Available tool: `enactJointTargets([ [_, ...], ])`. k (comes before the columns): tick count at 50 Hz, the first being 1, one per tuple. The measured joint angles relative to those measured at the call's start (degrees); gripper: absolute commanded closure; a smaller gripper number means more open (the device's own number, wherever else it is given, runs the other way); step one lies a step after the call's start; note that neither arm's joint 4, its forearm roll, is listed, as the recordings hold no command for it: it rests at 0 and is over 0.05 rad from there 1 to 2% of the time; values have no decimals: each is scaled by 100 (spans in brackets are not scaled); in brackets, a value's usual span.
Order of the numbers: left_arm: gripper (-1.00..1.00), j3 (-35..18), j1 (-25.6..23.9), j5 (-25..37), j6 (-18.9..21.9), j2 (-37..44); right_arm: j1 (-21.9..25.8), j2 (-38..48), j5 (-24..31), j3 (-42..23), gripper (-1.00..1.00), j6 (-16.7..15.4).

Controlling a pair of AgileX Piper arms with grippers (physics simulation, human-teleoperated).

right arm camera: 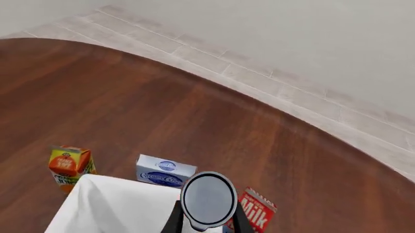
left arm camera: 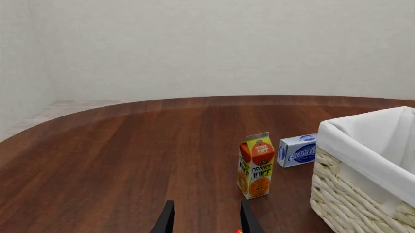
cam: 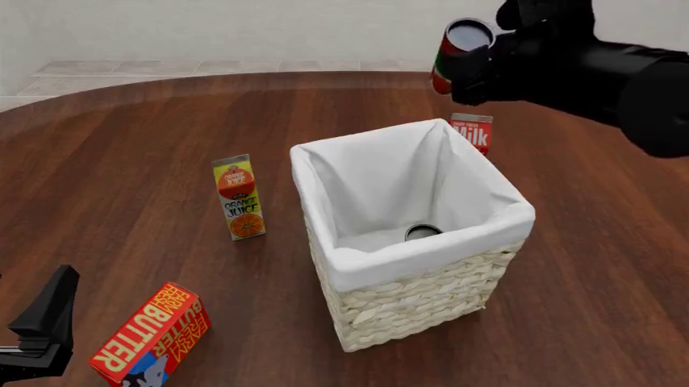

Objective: Pick up the alphabet soup and the tomato sauce, and put them in the basket.

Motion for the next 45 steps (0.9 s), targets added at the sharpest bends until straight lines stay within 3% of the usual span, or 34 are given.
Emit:
enactJointTargets([
  [45, -100, 0, 0, 0, 0, 0, 678, 312, 617, -91, 100, -5],
])
